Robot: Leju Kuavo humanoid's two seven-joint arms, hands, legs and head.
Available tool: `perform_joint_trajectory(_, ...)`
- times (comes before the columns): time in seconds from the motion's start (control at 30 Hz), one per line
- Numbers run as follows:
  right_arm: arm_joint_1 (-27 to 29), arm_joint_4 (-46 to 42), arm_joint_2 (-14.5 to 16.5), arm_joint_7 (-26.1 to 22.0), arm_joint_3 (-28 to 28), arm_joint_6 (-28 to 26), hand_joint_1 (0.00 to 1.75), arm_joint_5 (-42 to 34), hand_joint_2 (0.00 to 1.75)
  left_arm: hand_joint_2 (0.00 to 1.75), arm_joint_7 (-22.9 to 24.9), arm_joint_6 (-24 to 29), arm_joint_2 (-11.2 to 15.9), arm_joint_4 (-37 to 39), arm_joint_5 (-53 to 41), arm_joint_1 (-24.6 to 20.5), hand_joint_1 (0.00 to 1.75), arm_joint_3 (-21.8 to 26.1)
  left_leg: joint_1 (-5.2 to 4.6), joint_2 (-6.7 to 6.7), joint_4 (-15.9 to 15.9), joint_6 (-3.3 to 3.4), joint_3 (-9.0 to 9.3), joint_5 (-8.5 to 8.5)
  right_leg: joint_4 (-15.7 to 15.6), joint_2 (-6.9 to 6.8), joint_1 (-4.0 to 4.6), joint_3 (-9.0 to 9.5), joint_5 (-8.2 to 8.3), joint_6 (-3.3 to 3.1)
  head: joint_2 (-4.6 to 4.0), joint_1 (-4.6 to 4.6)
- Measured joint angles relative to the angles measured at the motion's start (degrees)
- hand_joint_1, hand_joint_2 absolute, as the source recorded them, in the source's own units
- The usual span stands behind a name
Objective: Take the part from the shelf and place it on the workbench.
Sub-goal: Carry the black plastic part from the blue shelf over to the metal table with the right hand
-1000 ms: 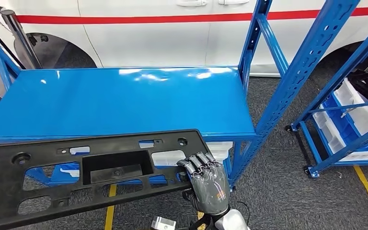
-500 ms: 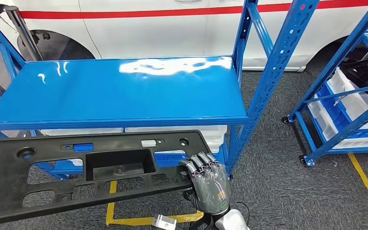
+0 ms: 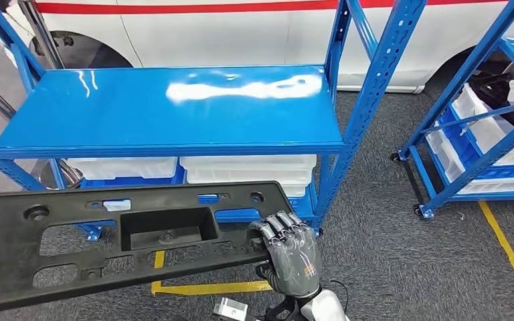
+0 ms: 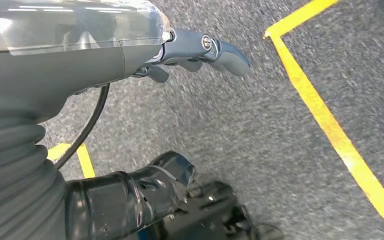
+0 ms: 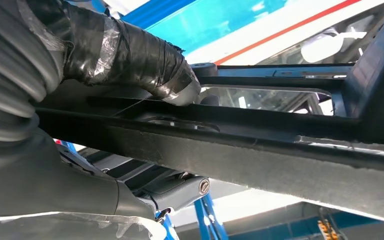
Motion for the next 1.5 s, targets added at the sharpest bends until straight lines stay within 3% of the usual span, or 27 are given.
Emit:
perform_joint_trajectory(0.07,0.12,-0.07,0.00,-0.41,-0.40,0.00,1.75,-0.10,1.75,1.75,-0.02,-0.01,-0.02,0.00,-0.07,-0.07,0.00,0.01,0.27,0.25,-0.45,0.70,-0.91,1.36,3.41,0.15,-0.10,-1.31,-3.95,0.56,0.00,0.03)
perform_joint_trajectory(0.13,0.32,-0.12,0.00,-0.67,-0.73,0.00,1.75,-0.12,1.75,1.75,-0.04,-0.02,-0.04,0.00,-0.10,-0.08,0.00,0.01,0.18,0.30,-0.23,0.99,-2.39,2.42,10.29,0.20,-0.40,-3.14,-9.08,1.07,0.00,0.03)
perform_joint_trajectory(0.17,0.43,-0.11,0.00,-0.76,-0.80,0.00,1.75,-0.23,1.75,1.75,-0.04,-0.02,-0.05,0.00,-0.10,-0.04,0.00,0.01,0.17,0.31,-0.02,0.93,-3.18,2.87,13.18,0.20,-0.58,-3.59,-10.20,1.31,0.00,0.03)
perform_joint_trajectory(0.2,0.55,-0.09,0.00,-0.83,-0.87,0.00,1.75,-0.41,1.75,1.75,-0.04,-0.02,-0.05,0.00,-0.10,-0.01,0.00,0.01,0.18,0.32,0.25,0.82,-4.05,3.31,14.64,0.19,-0.79,-3.24,-10.13,1.52,0.00,0.03)
perform_joint_trajectory(0.23,0.60,-0.08,0.00,-0.86,-0.92,0.00,1.75,-0.67,1.75,1.75,-0.04,-0.02,-0.06,0.00,-0.10,0.00,0.00,0.01,0.22,0.32,0.59,0.65,-4.85,3.65,13.90,0.18,-0.99,-1.91,-8.98,1.66,0.00,0.03)
perform_joint_trajectory(0.3,0.58,-0.05,0.00,-0.72,-0.98,0.00,1.75,-1.25,1.75,1.75,-0.06,-0.02,-0.08,0.00,-0.09,-0.01,0.00,0.01,0.30,0.29,1.42,0.26,-6.23,4.11,7.34,0.17,-1.34,3.16,-6.65,1.78,0.00,0.03)
perform_joint_trajectory(0.37,0.51,-0.05,0.00,-0.48,-1.05,0.00,1.75,-1.62,1.75,1.75,-0.10,-0.02,-0.10,0.00,-0.09,-0.01,0.00,0.01,0.26,0.26,2.13,-0.33,-7.07,4.48,1.09,0.22,-1.16,7.11,-6.56,1.53,0.00,0.02)
perform_joint_trajectory(0.4,0.49,-0.03,0.00,-0.37,-1.09,0.00,1.75,-1.74,1.75,1.75,-0.13,-0.04,-0.10,0.00,-0.09,-0.01,0.00,0.01,0.23,0.25,2.29,-0.70,-7.33,4.74,-0.31,0.25,-0.95,7.77,-6.93,1.30,0.00,0.01)
perform_joint_trajectory(0.5,0.48,0.04,0.00,-0.29,-1.13,0.00,1.75,-2.01,1.75,1.75,-0.28,-0.09,-0.11,0.00,-0.06,0.02,0.00,0.01,0.39,0.16,2.69,-1.83,-7.92,4.82,-0.89,0.16,-0.82,7.21,-6.10,0.02,0.00,0.01)
perform_joint_trajectory(0.57,0.45,0.07,0.00,-0.29,-1.13,0.00,1.75,-2.14,1.75,1.75,-0.36,-0.09,-0.13,0.00,0.02,0.05,0.00,0.01,0.60,0.03,6.17,-2.30,-9.47,1.55,-1.19,-0.02,-0.98,6.42,-5.21,-1.04,0.00,-0.03)
perform_joint_trajectory(0.63,0.44,0.19,0.00,-0.22,-1.13,0.00,1.75,-2.51,1.75,1.75,-0.43,-0.11,-0.13,0.00,0.08,0.08,0.00,0.01,0.69,-0.02,13.18,-2.63,-11.88,-3.03,-1.16,-0.09,-0.76,5.41,-4.50,-1.47,0.00,-0.06)
perform_joint_trajectory(0.67,0.45,0.29,-0.01,-0.19,-1.13,0.00,1.75,-2.89,1.75,1.75,-0.46,-0.14,-0.12,0.00,0.09,0.11,0.00,0.01,0.69,-0.02,16.28,-2.73,-12.72,-4.25,-1.12,-0.10,-0.64,4.92,-4.18,-1.48,0.00,-0.05)
perform_joint_trajectory(0.7,0.46,0.39,-0.03,-0.16,-1.13,0.01,1.75,-3.43,1.75,1.75,-0.50,-0.15,-0.12,0.00,0.13,0.13,0.00,0.01,0.69,-0.01,17.78,-2.76,-12.75,-4.37,-1.05,-0.10,-0.55,4.44,-3.87,-1.46,0.00,-0.06)
perform_joint_trajectory(0.73,0.46,0.45,-0.05,-0.16,-1.13,0.02,1.75,-4.02,1.75,1.75,-0.55,-0.17,-0.12,0.00,0.19,0.15,0.00,0.01,0.69,-0.01,17.22,-2.72,-11.76,-3.53,-0.98,-0.08,-0.50,4.03,-3.60,-1.39,0.00,-0.06)
perform_joint_trajectory(0.83,0.44,0.50,-0.13,-0.16,-1.13,0.08,1.75,-5.61,1.75,1.75,-0.84,-0.21,-0.13,0.00,0.25,0.11,0.00,0.01,0.59,-0.08,6.11,-2.21,-4.43,-0.01,-0.67,-0.02,-0.41,3.32,-3.09,-0.99,0.00,-0.05)
perform_joint_trajectory(0.9,0.38,0.50,-0.23,-0.18,-1.13,0.11,1.75,-6.32,1.75,1.75,-0.99,-0.13,-0.14,0.00,0.17,0.08,0.00,0.00,0.29,-0.18,1.72,-1.73,-1.92,0.27,-0.55,-0.03,-0.35,3.09,-2.74,-0.44,0.00,-0.05)
perform_joint_trajectory(0.97,0.35,0.50,-0.39,-0.18,-1.13,0.16,1.75,-6.80,1.75,1.75,-1.02,-0.04,-0.14,0.00,0.11,0.15,0.00,0.00,0.15,-0.17,1.38,-1.22,-1.98,0.56,-0.64,0.04,-0.30,2.98,-2.27,0.24,0.00,-0.05)
perform_joint_trajectory(1.03,0.33,0.49,-0.60,-0.20,-1.13,0.20,1.75,-7.15,1.75,1.75,-0.97,0.04,-0.21,0.00,0.08,0.16,0.00,0.01,0.41,0.10,0.83,-0.37,-2.08,1.12,0.32,0.20,-0.27,2.47,-3.04,0.82,0.00,-0.01)
perform_joint_trajectory(1.1,0.31,0.50,-0.83,-0.26,-1.13,0.20,1.75,-7.32,1.75,1.75,-0.94,0.11,-0.29,0.00,0.06,0.07,0.00,0.01,0.54,0.43,0.50,0.43,-2.34,1.63,5.14,0.27,-0.34,0.27,-6.21,1.25,0.00,0.04)
perform_joint_trajectory(1.17,0.36,0.54,-1.08,-0.31,-1.13,0.20,1.75,-7.37,1.75,1.75,-0.89,0.13,-0.30,0.00,0.05,0.09,0.00,0.01,0.41,0.75,0.67,0.69,-2.84,1.79,12.43,0.26,-0.43,-2.97,-9.53,1.53,0.00,0.06)
perform_joint_trajectory(1.2,0.39,0.58,-1.23,-0.31,-1.13,0.20,1.75,-7.38,1.75,1.75,-0.86,0.13,-0.30,0.00,0.05,0.14,0.00,0.01,0.35,0.96,0.81,0.73,-3.01,1.81,14.61,0.25,-0.46,-3.85,-9.99,1.59,0.00,0.07)
perform_joint_trajectory(1.23,0.41,0.63,-1.37,-0.31,-1.13,0.20,1.75,-7.40,1.75,1.75,-0.83,0.13,-0.30,0.00,0.05,0.18,0.00,0.01,0.30,1.15,0.95,0.73,-3.13,1.81,14.72,0.23,-0.47,-3.71,-9.34,1.57,0.00,0.07)
perform_joint_trajectory(1.3,0.38,0.68,-1.59,-0.30,-1.13,0.20,1.75,-7.43,1.75,1.75,-0.81,0.13,-0.35,0.00,0.05,0.17,0.00,0.01,0.22,1.49,1.25,0.65,-3.19,1.70,8.90,-0.13,-0.42,-0.48,-5.71,1.22,0.00,0.07)
perform_joint_trajectory(1.37,0.29,0.68,-1.67,-0.29,-1.13,0.20,1.75,-7.45,1.75,1.75,-0.81,0.13,-0.42,0.00,0.04,0.10,0.00,0.01,-0.01,1.83,1.52,0.39,-3.34,1.53,2.07,-1.41,0.06,2.99,-3.46,0.55,0.00,0.07)
perform_joint_trajectory(1.43,0.23,0.67,-1.69,-0.29,-1.13,0.20,1.75,-7.45,1.75,1.75,-0.81,0.13,-0.45,0.00,0.04,0.06,0.00,0.01,-0.21,2.26,1.64,0.00,-3.65,1.53,-0.37,-2.09,0.54,3.81,-3.49,0.02,0.00,0.03)
perform_joint_trajectory(1.5,0.23,0.66,-1.75,-0.27,-1.13,0.20,1.75,-7.51,1.75,1.75,-0.76,0.15,-0.46,0.00,0.00,0.06,0.00,0.01,-0.29,2.78,1.67,-0.46,-3.84,1.43,-0.85,-1.46,0.38,3.63,-3.26,-0.39,0.00,0.01)
